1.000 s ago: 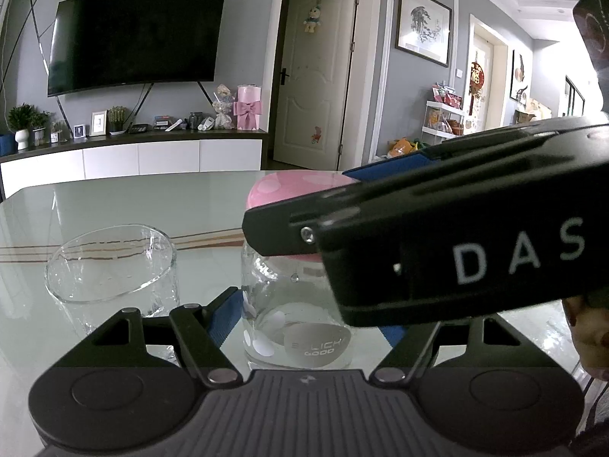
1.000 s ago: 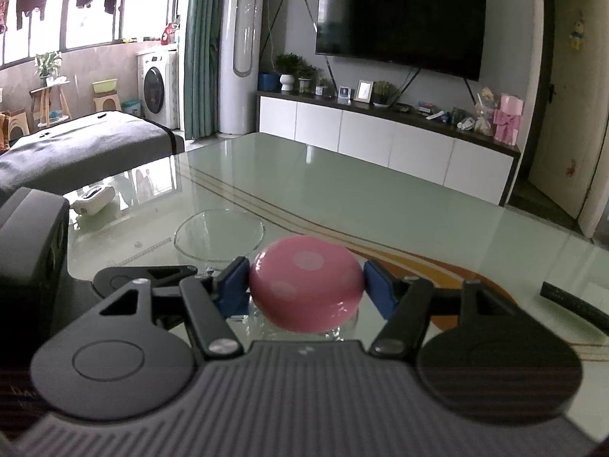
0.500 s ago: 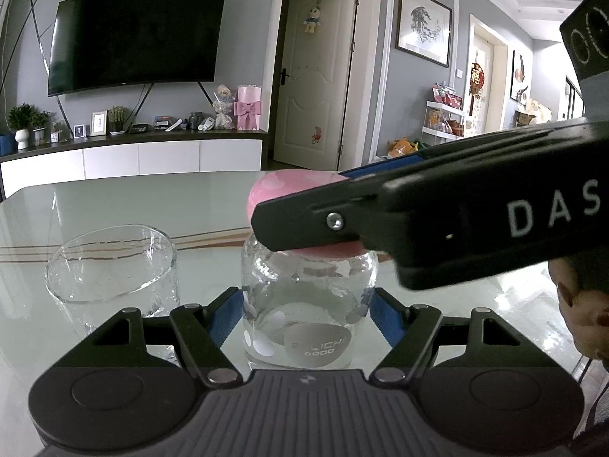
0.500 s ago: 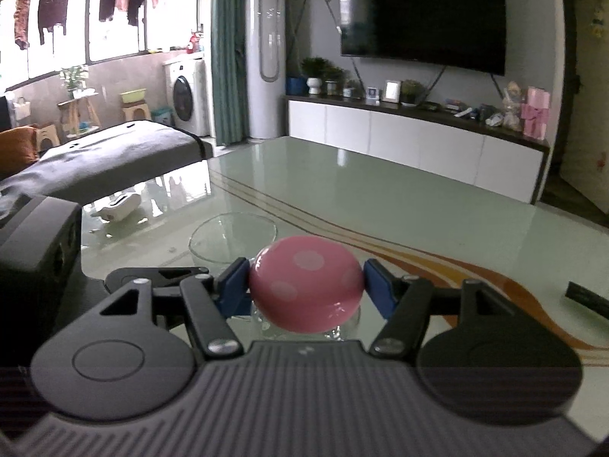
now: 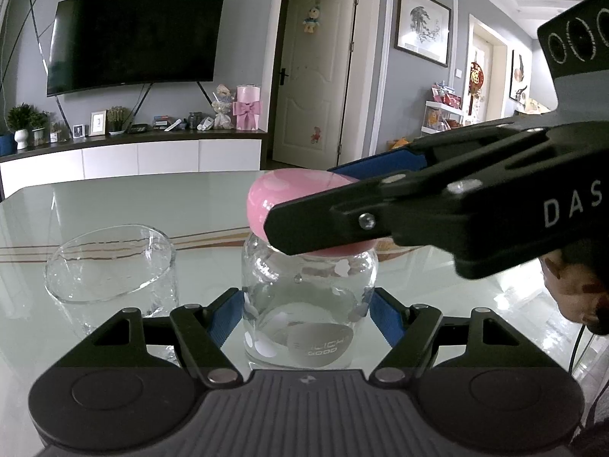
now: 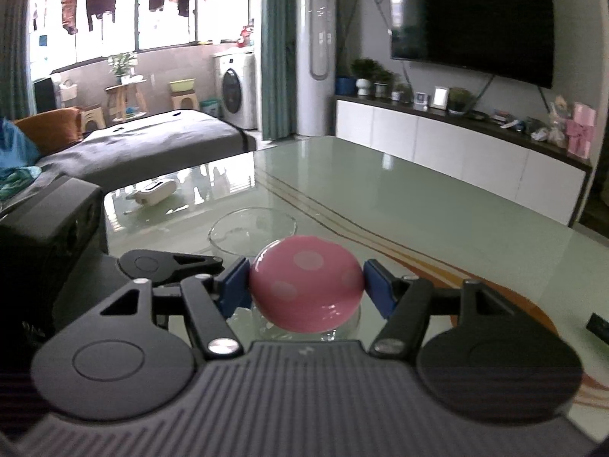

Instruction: Unscrew bottle cap and pour

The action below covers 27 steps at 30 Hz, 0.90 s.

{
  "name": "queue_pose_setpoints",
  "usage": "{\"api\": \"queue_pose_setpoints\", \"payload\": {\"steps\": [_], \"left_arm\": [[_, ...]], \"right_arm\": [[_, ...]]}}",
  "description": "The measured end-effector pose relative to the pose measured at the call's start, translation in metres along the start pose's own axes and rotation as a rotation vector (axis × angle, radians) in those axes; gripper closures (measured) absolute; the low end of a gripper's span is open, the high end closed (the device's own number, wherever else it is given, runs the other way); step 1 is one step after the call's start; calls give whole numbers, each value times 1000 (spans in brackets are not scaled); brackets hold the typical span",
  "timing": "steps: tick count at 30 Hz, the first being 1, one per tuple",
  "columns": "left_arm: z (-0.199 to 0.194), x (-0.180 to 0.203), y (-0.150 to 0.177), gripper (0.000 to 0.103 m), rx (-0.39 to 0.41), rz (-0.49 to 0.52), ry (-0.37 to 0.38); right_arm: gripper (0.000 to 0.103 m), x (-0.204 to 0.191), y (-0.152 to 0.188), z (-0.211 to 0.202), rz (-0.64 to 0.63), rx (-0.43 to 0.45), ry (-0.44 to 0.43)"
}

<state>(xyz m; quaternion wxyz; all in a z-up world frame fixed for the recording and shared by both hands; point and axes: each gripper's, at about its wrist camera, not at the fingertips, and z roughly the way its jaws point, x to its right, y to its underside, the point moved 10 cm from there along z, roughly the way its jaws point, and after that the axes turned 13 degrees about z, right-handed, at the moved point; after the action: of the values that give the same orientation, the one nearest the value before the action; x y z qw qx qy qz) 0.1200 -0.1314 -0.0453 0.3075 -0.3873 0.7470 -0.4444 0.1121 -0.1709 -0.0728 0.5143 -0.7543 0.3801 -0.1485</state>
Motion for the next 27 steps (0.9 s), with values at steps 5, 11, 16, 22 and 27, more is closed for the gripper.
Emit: {"api": "queue_pose_setpoints", "payload": {"steps": [5,11,16,22,27], "left_arm": [[0,0,-2,27,-1,0,-1],[1,1,-2,27,-2,0,0],[1,1,-2,27,-2,0,-1],[1,0,-2,27,-2,0,0],[1,1,-3,27,-2,0,0]], "right_arm": [[37,2,-1,-1,-19,-13,-46],[37,2,-1,-3,-39,-26,-70],[36,0,-1,-4,-54,-27,-70],[17,-6,-1,-5,-59,-8,-58],[17,-6,1,-5,-35,17,4]]}}
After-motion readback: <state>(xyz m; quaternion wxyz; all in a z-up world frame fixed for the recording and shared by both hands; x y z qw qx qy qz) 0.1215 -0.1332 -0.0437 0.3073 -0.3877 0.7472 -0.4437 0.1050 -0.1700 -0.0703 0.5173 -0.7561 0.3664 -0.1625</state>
